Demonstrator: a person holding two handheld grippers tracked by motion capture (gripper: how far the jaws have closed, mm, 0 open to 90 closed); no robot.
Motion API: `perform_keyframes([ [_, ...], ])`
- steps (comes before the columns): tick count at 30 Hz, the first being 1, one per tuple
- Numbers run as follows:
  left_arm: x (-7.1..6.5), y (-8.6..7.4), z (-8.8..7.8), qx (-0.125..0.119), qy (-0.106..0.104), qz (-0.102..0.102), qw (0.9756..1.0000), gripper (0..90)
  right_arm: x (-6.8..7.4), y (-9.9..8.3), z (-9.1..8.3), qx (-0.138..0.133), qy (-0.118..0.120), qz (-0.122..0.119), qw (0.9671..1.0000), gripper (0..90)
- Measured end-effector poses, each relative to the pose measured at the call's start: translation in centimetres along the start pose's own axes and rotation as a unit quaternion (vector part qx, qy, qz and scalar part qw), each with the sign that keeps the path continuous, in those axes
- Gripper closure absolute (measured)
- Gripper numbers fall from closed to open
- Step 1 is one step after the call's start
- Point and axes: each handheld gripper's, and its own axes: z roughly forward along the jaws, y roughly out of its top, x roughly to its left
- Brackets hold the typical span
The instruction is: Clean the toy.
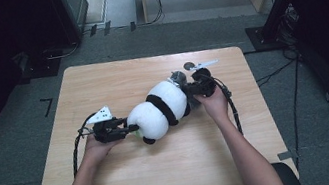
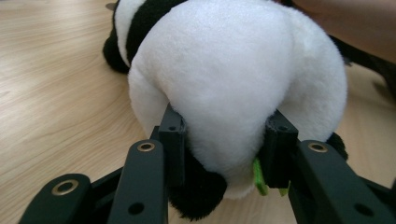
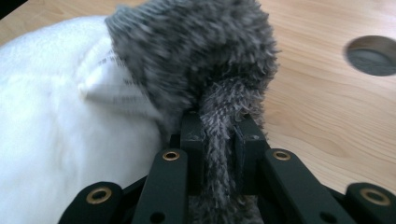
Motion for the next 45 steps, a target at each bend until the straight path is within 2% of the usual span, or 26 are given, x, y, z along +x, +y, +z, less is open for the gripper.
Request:
perform_keyframes([
  [1,-0.1,0.1,-0.1,0.000,-0.005,-0.007,1.0000,60.6,-0.2,0.0,-0.6,-0.001,-0.002,0.001,1.0000,78.3],
  [2,-0.2,0.2,-0.2,-0.003,0.001,-0.006,1.0000,60.9,-0.4,-0.1,-1.1,-0.003,-0.006,0.002,1.0000,78.3],
  [4,-0.5,0.5,-0.3,-0.013,0.000,-0.008,0.9999,62.0,-0.6,-0.3,-2.1,-0.009,-0.014,0.006,0.9999,78.6],
  [8,-1.3,1.1,-0.7,-0.032,0.021,-0.001,0.9993,63.8,-0.8,-1.0,-4.0,-0.023,-0.019,0.015,0.9994,78.6],
  [11,-1.7,1.6,-0.9,-0.052,0.043,-0.001,0.9977,65.2,-0.2,-1.3,-5.4,-0.034,-0.017,0.018,0.9991,78.6],
  [14,-1.8,2.1,-1.1,-0.061,0.081,-0.013,0.9948,65.3,0.8,-1.3,-6.4,-0.043,-0.013,0.007,0.9990,78.6],
  [17,-1.8,2.5,-1.1,-0.077,0.117,-0.041,0.9893,65.3,2.1,-1.0,-7.2,-0.056,0.000,-0.003,0.9984,78.6],
  [19,-2.1,2.9,-1.1,-0.083,0.142,-0.045,0.9854,65.2,3.1,-0.7,-7.5,-0.062,0.013,-0.012,0.9979,78.6],
  [23,-2.4,3.2,-0.8,-0.095,0.165,-0.064,0.9796,65.0,5.4,-0.2,-7.3,-0.060,0.037,-0.036,0.9968,78.6],
  [27,-3.1,3.3,-0.5,-0.092,0.182,-0.069,0.9764,64.7,7.9,0.2,-6.7,-0.059,0.069,-0.057,0.9943,78.6],
  [31,-3.5,3.3,-0.3,-0.094,0.181,-0.072,0.9763,64.5,10.7,0.8,-6.2,-0.062,0.092,-0.086,0.9902,78.6],
  [36,-4.0,3.4,0.0,-0.090,0.183,-0.067,0.9766,64.3,13.8,1.2,-4.7,-0.059,0.105,-0.115,0.9860,78.6],
  [38,-4.2,3.3,0.1,-0.089,0.190,-0.066,0.9755,64.3,14.7,1.1,-3.9,-0.054,0.105,-0.126,0.9850,78.5],
  [40,-4.1,3.2,0.0,-0.093,0.190,-0.076,0.9743,64.4,15.3,0.9,-3.6,-0.056,0.100,-0.132,0.9846,78.6],
  [42,-4.1,3.2,0.0,-0.093,0.192,-0.074,0.9741,64.4,15.8,0.8,-3.4,-0.053,0.101,-0.138,0.9838,78.6],
  [45,-4.5,3.3,0.2,-0.097,0.194,-0.073,0.9735,64.4,16.7,0.4,-3.0,-0.038,0.110,-0.156,0.9808,78.5],
])
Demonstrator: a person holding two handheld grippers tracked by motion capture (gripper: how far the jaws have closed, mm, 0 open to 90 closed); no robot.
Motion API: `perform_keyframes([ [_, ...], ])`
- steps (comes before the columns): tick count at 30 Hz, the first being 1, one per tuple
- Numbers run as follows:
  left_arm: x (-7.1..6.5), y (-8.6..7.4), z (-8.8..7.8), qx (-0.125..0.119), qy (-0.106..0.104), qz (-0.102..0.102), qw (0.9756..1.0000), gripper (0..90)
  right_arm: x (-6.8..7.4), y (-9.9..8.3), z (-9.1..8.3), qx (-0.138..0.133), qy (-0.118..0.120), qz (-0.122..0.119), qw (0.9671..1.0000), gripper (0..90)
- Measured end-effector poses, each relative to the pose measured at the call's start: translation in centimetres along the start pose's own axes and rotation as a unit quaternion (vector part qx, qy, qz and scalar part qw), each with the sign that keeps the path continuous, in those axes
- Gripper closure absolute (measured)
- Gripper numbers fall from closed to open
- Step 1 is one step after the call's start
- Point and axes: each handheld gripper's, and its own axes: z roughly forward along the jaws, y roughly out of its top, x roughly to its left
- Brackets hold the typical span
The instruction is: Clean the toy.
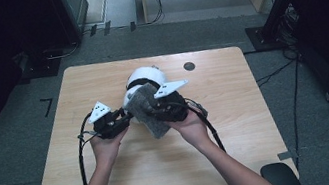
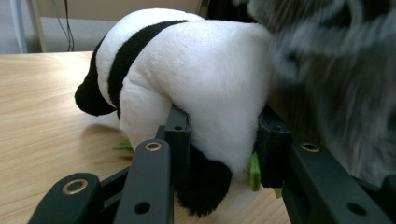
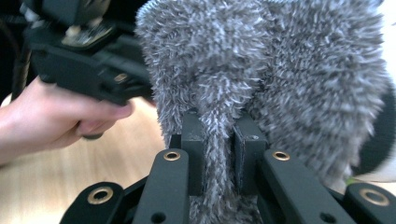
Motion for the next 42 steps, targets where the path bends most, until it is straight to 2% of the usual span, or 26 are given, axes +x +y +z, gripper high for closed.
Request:
perform_keyframes([
  [4,-0.2,0.0,-0.1,-0.008,0.002,0.001,1.0000,64.4,1.0,-0.6,0.7,0.013,-0.004,-0.026,0.9996,78.6],
  [7,-0.2,0.0,-0.1,-0.010,0.002,0.000,0.9999,64.4,0.9,-1.6,1.3,0.025,0.011,-0.016,0.9995,78.7],
  [12,0.1,0.0,-0.3,-0.020,-0.005,-0.017,0.9996,64.3,1.1,-3.6,2.6,0.062,0.010,-0.020,0.9978,78.8],
  [16,0.2,0.1,-0.5,-0.021,-0.008,-0.017,0.9996,64.1,0.6,-4.7,3.1,0.079,0.010,-0.020,0.9966,78.7],
  [21,0.1,0.2,-0.8,-0.027,-0.008,-0.009,0.9996,63.9,-0.2,-5.5,2.7,0.083,0.007,-0.013,0.9965,78.7],
  [24,0.1,0.3,-0.9,-0.030,-0.001,-0.001,0.9996,63.9,-0.4,-5.4,2.2,0.078,0.016,-0.007,0.9968,78.7],
  [27,0.3,0.4,-1.1,-0.034,0.001,-0.007,0.9994,63.9,0.0,-4.8,1.5,0.067,0.023,-0.011,0.9974,78.8],
  [32,0.6,0.6,-1.4,-0.037,0.005,-0.009,0.9993,63.9,1.1,-3.0,-0.6,0.027,0.024,-0.027,0.9990,78.8],
  [35,0.6,0.6,-1.4,-0.036,0.008,-0.006,0.9993,63.9,1.2,-1.8,-2.0,0.003,0.014,-0.031,0.9994,78.8],
  [39,-0.2,0.6,-1.2,-0.033,-0.002,0.001,0.9995,63.8,1.0,-0.9,-3.3,-0.030,-0.005,-0.028,0.9991,78.8],
  [42,-1.1,0.6,-0.8,-0.030,-0.016,0.008,0.9994,63.8,0.7,-0.8,-3.2,-0.033,-0.014,-0.022,0.9991,78.7],
])
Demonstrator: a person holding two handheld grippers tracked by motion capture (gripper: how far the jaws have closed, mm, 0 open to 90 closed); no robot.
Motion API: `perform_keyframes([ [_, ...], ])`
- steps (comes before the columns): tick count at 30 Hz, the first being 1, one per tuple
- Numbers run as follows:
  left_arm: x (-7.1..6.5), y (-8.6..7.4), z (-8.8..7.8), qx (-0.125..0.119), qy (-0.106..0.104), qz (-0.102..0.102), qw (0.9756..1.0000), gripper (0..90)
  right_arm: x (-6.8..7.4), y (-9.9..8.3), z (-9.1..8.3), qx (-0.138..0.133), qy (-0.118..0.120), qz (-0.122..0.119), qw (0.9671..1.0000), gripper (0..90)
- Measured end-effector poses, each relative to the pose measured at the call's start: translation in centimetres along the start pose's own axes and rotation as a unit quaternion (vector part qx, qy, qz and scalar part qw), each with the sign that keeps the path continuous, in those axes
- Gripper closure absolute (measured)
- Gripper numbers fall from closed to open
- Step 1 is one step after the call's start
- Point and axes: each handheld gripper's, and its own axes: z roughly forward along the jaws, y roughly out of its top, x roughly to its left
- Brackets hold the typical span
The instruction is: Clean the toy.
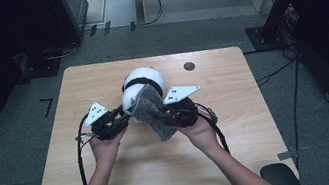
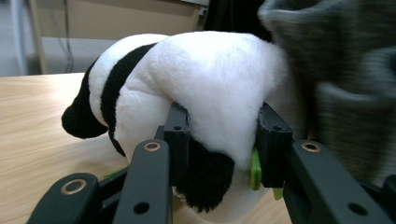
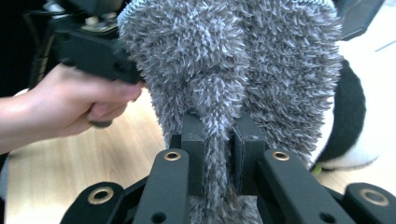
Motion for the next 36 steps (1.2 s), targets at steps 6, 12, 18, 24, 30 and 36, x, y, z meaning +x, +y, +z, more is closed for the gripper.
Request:
perform_keyframes([
  [6,-0.6,-0.1,0.3,0.004,-0.003,0.002,1.0000,64.0,0.2,-0.7,1.2,0.018,0.001,0.001,0.9998,78.6],
  [12,-0.5,-0.1,0.2,0.003,0.002,0.000,1.0000,64.1,0.6,-1.2,2.2,0.042,0.010,-0.009,0.9990,78.7],
  [18,0.0,0.0,0.0,-0.004,0.001,-0.019,0.9998,64.2,0.7,-2.3,3.5,0.062,0.028,-0.001,0.9977,79.0],
  [24,0.8,0.2,-0.7,-0.018,0.006,-0.026,0.9995,64.1,0.7,-4.5,5.8,0.122,0.028,-0.002,0.9922,78.9],
  [30,1.5,0.2,-1.1,-0.018,0.019,-0.020,0.9994,64.0,-0.7,-5.5,5.3,0.125,0.037,0.012,0.9914,78.8],
  [36,2.1,0.8,-2.0,-0.034,0.036,-0.013,0.9987,64.2,-2.3,-5.6,3.3,0.111,0.024,0.027,0.9932,78.8],
])
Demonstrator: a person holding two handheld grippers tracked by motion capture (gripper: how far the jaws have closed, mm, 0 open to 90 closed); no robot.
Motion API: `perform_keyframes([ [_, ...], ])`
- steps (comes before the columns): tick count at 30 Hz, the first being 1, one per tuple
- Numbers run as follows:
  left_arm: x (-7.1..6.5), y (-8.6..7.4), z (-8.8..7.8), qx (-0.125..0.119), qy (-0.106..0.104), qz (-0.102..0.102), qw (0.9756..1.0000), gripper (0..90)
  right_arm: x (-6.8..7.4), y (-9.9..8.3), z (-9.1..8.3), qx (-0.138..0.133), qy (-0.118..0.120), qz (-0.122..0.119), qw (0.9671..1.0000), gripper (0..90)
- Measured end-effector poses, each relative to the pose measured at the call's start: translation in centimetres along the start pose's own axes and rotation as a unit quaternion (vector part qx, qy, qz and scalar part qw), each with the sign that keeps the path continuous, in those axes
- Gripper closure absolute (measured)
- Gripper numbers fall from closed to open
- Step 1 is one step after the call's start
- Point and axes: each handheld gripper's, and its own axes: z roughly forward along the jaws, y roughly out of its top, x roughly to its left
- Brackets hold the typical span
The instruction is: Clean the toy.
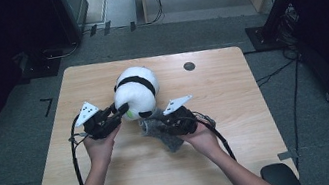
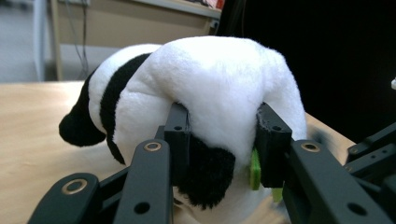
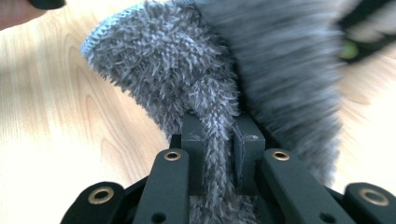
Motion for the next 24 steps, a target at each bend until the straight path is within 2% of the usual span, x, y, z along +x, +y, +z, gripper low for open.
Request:
perform_keyframes([
  [5,1.3,0.5,-0.9,-0.009,0.018,0.001,0.9998,64.2,-2.0,-0.4,-2.3,-0.018,-0.022,0.029,0.9992,78.8],
  [9,2.4,0.6,-1.5,-0.006,0.041,0.011,0.9991,64.2,-3.4,-0.9,-3.6,-0.023,-0.041,0.044,0.9979,78.7],
  [12,3.5,0.7,-2.1,-0.012,0.055,0.012,0.9984,64.1,-4.7,-1.6,-4.5,-0.026,-0.054,0.061,0.9964,78.7],
  [16,5.3,0.6,-2.9,-0.017,0.068,-0.001,0.9975,64.1,-6.5,-2.5,-5.4,-0.020,-0.067,0.083,0.9941,78.5],
  [20,6.6,0.2,-3.4,-0.017,0.067,-0.018,0.9974,63.8,-8.3,-3.6,-6.4,-0.022,-0.087,0.108,0.9901,78.0],
  [22,7.1,-0.1,-3.4,-0.006,0.071,-0.017,0.9973,63.3,-9.2,-4.2,-6.7,-0.027,-0.100,0.114,0.9881,77.9],
  [24,7.8,-0.5,-3.5,0.008,0.063,-0.032,0.9975,62.6,-10.1,-4.7,-6.8,-0.025,-0.114,0.125,0.9852,77.9],
])
